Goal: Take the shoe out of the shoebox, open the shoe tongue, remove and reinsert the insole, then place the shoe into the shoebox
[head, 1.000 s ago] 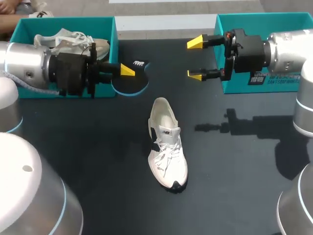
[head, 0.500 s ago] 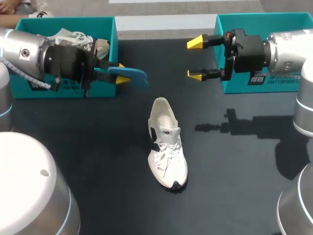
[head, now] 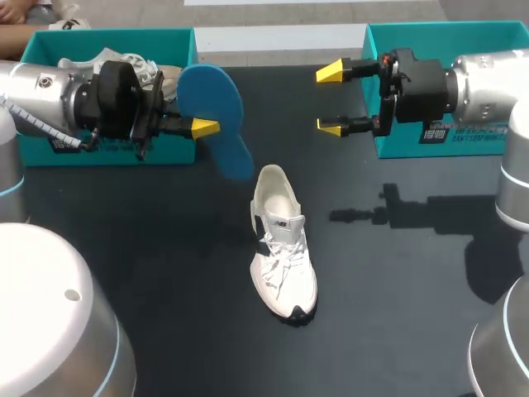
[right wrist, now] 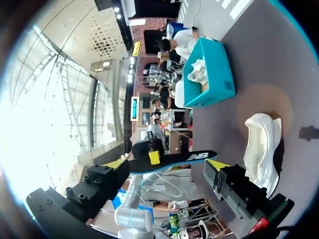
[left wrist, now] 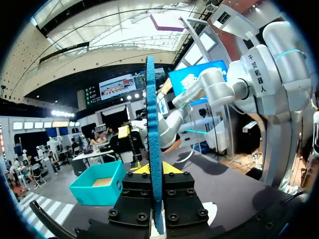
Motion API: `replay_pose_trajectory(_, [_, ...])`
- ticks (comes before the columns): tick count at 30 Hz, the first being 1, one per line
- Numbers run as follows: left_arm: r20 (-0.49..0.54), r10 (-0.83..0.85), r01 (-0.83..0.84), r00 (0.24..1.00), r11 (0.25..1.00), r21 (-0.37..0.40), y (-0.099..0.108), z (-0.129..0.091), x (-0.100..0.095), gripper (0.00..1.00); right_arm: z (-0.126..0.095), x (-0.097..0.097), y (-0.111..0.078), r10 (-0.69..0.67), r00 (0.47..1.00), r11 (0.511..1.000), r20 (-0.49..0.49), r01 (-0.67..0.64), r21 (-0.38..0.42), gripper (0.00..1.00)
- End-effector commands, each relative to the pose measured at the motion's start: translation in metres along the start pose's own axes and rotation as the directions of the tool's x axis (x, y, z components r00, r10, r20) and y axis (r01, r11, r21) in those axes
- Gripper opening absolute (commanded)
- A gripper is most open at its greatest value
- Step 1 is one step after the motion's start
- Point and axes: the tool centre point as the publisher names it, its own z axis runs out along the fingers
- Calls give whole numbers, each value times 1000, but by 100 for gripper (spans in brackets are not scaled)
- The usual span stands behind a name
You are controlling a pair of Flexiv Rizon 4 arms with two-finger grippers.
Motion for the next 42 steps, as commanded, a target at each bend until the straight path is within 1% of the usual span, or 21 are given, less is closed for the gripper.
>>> replay_pose_trajectory(1, [7, -111, 111, 994, 993, 41, 6, 1, -2, 0, 1, 0, 0, 0, 1000, 1000, 1, 0, -2, 100])
replay_pose_trajectory(3, [7, -111, 111, 994, 993, 41, 6, 1, -2, 0, 1, 0, 0, 0, 1000, 1000, 1, 0, -2, 100])
replay_pose_trajectory(4, [3, -196, 196, 981, 981, 13, 7, 2, -4, 0, 1, 0, 0, 0, 1000, 1000, 1, 0, -2, 100])
replay_pose_trajectory(5, [-9, -208, 208, 978, 978, 17, 7, 1, -4, 0, 1, 0, 0, 0, 1000, 1000, 1, 0, -2, 100])
replay_pose_trajectory(6, [17, -280, 280, 960, 959, -40, 8, 0, -6, 0, 1, 0, 0, 0, 1000, 1000, 1, 0, -2, 100])
replay_pose_trajectory(7, [-13, -300, 299, 954, 953, -47, 9, 0, -7, 0, 1, 0, 0, 0, 1000, 1000, 1, 0, -2, 100])
replay_pose_trajectory(9, [4, -408, 407, 913, 909, -88, 8, 0, -8, 0, 1, 0, 0, 0, 1000, 1000, 1, 0, -2, 100])
replay_pose_trajectory(10, [-9, -424, 422, 906, 904, -73, 9, 0, -8, 0, 1, 0, 0, 0, 1000, 1000, 1, 0, -2, 100])
replay_pose_trajectory(11, [-4, -481, 479, 877, 874, -81, 9, 0, -8, 0, 1, 0, 0, 0, 1000, 1000, 1, 0, -2, 100])
replay_pose_trajectory(12, [-8, -477, 475, 879, 876, -89, 10, 1, -9, 0, 1, 0, 0, 0, 1000, 1000, 1, 0, -2, 100])
replay_pose_trajectory(14, [-14, -573, 571, 820, 818, -70, 12, 1, -10, 0, 1, 0, 0, 0, 1000, 1000, 1, 0, -2, 100])
replay_pose_trajectory(16, [1, -607, 605, 795, 793, -62, 12, 1, -10, 0, 1, 0, 0, 0, 1000, 1000, 1, 0, -2, 100])
replay_pose_trajectory(18, [31, -725, 725, 688, 687, -50, 15, 1, -9, 0, 1, 0, 0, 0, 1000, 1000, 1, 0, -2, 100])
replay_pose_trajectory(20, [60, -791, 793, 609, 605, -67, 18, 2, -8, 0, 1, 0, 0, 0, 1000, 1000, 1, 0, -2, 100])
replay_pose_trajectory(22, [58, -851, 852, 523, 519, -64, 19, 3, -5, 0, 1, 0, 0, 0, 1000, 1000, 1, 0, -2, 100])
replay_pose_trajectory(24, [42, -898, 899, 438, 437, -21, 20, 5, -4, 0, 1, 0, 0, 0, 1000, 1000, 1, 0, -2, 100])
replay_pose_trajectory(25, [32, -918, 918, 396, 395, -25, 20, 5, -3, 0, 1, 0, 0, 0, 1000, 1000, 1, 0, -2, 100])
replay_pose_trajectory(26, [9, -940, 940, 342, 342, 9, 20, 6, -3, 0, 1, 0, 0, 0, 1000, 1000, 1, 0, -2, 100])
replay_pose_trajectory(28, [4, -963, 962, 271, 271, -13, 21, 7, -3, 0, 1, 0, 0, 0, 1000, 1000, 1, 0, -2, 100])
replay_pose_trajectory(30, [-10, -958, 958, 285, 285, -34, 22, 8, -3, 0, 1, 0, 0, 0, 1000, 1000, 1, 0, -2, 100])
replay_pose_trajectory(42, [-10, -958, 958, 285, 285, -34, 22, 8, -3, 0, 1, 0, 0, 0, 1000, 1000, 1, 0, -2, 100])
